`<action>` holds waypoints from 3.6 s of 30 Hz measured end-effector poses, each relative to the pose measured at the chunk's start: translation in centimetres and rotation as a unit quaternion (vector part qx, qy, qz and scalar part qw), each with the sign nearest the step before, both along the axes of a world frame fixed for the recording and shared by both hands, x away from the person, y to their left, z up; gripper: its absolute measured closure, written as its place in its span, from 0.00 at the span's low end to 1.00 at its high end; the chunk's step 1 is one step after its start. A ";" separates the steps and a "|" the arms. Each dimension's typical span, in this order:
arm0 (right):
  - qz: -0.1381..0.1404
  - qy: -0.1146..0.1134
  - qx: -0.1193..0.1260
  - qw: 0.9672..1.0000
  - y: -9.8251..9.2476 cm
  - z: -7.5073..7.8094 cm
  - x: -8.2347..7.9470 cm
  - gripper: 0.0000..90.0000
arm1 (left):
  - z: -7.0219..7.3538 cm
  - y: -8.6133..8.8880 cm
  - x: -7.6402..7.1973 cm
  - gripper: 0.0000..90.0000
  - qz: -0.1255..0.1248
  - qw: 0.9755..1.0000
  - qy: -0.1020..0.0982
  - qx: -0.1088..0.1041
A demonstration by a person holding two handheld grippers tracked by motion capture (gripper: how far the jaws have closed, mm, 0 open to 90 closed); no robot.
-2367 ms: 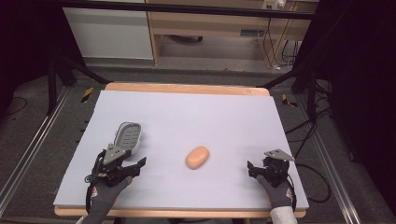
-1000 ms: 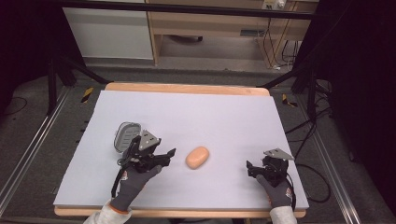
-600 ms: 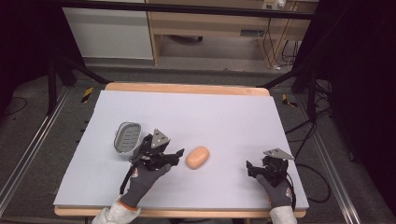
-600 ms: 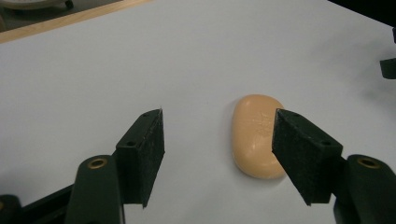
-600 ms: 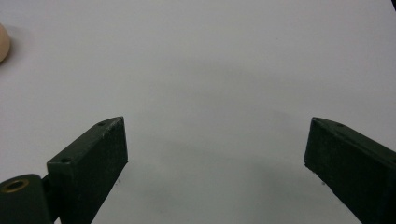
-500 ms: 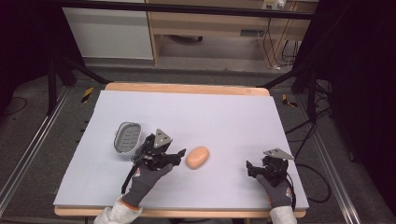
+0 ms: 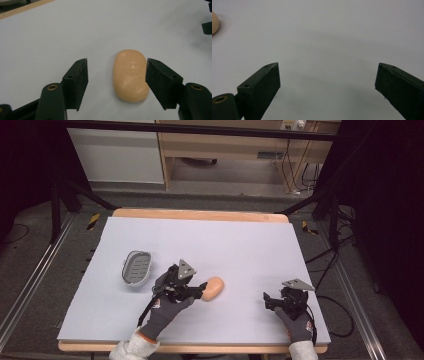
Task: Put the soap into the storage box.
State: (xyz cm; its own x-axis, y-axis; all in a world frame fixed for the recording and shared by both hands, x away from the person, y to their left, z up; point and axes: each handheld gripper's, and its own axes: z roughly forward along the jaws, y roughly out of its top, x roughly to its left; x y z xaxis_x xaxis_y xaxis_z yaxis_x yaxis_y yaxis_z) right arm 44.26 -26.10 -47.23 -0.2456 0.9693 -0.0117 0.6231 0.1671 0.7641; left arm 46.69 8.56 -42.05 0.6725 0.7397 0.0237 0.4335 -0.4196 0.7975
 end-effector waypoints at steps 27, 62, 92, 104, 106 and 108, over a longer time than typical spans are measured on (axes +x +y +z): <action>0.004 0.004 0.000 1.000 0.0 -0.1 0.1 0.07 | -2.5 -3.9 1.5 0.32 -0.017 0.998 0.028 0.048; 0.007 0.013 0.004 1.000 0.1 -0.2 0.1 0.07 | -5.4 -5.6 2.9 0.34 -0.019 0.994 0.073 0.074; 0.005 0.018 0.002 1.000 0.1 -0.2 0.1 0.07 | -3.1 -4.5 1.9 0.35 -0.022 0.996 0.071 0.053; 0.004 0.018 0.002 1.000 0.1 -0.2 0.2 0.07 | -0.5 -1.0 0.5 0.35 -0.015 0.998 0.052 0.030; 0.004 0.018 0.002 1.000 0.1 -0.2 0.2 0.07 | -0.3 -0.3 0.3 0.35 -0.013 0.998 0.050 0.028; 0.003 0.018 0.003 1.000 0.1 -0.2 0.2 0.07 | -0.2 0.2 0.1 0.35 -0.011 0.998 0.048 0.027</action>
State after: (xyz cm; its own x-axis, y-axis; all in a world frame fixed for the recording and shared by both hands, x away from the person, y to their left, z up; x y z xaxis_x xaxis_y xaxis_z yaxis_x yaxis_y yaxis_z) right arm 44.41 -26.01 -47.44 -0.2513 0.9679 0.0036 0.6485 0.1656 0.7429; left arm 46.78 8.79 -42.26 0.6889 0.7248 -0.0026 0.4982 -0.4710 0.7280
